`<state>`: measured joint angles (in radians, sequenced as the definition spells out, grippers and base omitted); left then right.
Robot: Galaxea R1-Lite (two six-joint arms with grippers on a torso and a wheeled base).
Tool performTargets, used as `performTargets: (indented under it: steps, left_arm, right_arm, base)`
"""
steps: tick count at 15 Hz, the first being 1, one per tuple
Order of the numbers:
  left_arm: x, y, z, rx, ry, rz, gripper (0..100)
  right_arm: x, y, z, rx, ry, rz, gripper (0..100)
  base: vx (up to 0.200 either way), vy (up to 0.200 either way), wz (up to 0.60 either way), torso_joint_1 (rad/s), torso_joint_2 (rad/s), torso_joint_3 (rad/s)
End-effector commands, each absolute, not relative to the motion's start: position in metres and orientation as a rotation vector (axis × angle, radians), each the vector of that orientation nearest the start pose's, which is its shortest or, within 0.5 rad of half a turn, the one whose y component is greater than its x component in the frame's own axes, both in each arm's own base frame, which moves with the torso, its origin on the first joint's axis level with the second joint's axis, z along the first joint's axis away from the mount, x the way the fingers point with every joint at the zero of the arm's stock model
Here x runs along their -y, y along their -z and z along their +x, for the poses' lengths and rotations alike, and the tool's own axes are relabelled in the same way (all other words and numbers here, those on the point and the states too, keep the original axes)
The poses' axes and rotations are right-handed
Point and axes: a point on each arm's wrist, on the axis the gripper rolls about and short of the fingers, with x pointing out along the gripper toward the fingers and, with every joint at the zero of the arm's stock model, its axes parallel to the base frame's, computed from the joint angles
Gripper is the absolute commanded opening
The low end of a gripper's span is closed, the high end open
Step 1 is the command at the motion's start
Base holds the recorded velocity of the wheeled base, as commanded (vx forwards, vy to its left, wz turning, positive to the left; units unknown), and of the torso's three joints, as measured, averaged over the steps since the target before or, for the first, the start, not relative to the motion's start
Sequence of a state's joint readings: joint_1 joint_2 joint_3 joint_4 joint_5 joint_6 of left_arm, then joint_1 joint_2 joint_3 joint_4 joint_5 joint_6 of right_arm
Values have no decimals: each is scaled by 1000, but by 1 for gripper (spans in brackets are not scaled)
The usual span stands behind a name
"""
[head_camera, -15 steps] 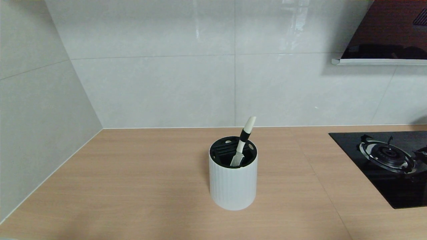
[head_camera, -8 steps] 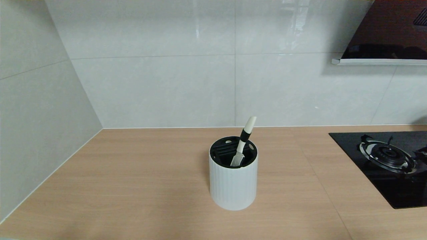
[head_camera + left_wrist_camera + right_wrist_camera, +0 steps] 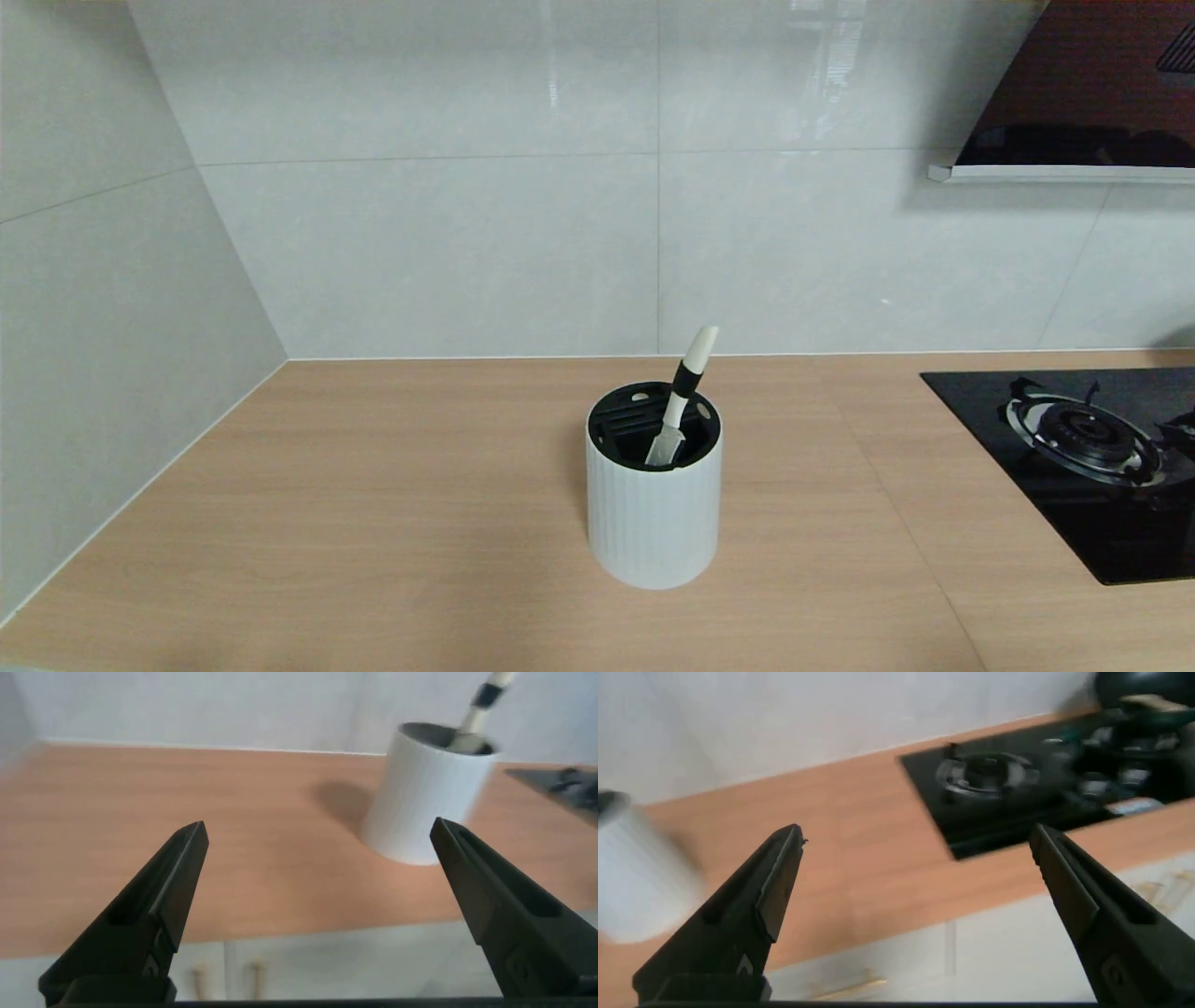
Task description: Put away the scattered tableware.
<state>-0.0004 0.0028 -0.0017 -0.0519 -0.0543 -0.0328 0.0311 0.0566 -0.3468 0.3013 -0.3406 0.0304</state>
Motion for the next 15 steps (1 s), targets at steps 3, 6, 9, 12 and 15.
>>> performTargets:
  steps: [3,6,9,12,15]
  left_arm:
    - [0,-75,-23,-2,-8,117,100]
    - [0,-76,-23,2,0,6,100]
    - [0,-76,-23,3,-3,-2,100]
    - [0,-76,-23,2,-3,-2,100]
    - [0,-76,-23,3,-3,-2,100]
  right_arm:
    - [4,-102,-35,40,158,-17,100]
    - [2,-82,-24,31,88,-32,100]
    - [2,-83,-19,-29,70,38,100]
    - [3,-82,-19,-32,59,67,100]
    - [0,-76,-23,0,-5,17,100]
  base:
    - [0,0,0,0,0,0]
    - [0,0,0,0,0,0]
    - [0,0,0,0,0,0]
    - [0,0,0,0,0,0]
    - [0,0,0,0,0,0]
